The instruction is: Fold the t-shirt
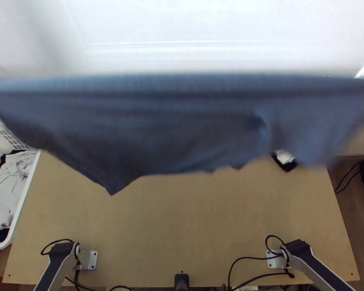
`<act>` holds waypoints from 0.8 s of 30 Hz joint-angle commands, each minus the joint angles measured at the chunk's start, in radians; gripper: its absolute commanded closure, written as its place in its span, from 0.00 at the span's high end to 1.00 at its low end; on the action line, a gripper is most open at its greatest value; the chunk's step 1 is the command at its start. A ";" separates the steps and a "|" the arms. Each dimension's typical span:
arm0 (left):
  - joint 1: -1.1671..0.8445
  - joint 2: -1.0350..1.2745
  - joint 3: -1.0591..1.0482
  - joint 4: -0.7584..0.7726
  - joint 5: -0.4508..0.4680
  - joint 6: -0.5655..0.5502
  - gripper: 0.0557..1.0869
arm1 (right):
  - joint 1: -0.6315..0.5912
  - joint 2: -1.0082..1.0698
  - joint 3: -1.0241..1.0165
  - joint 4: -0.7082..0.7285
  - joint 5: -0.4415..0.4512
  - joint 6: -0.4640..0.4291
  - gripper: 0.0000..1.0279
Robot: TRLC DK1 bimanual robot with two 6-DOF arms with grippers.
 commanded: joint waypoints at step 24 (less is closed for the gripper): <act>-0.106 -0.269 -0.720 -0.191 0.008 0.009 0.04 | 0.106 -0.240 -0.927 0.007 -0.042 0.255 0.03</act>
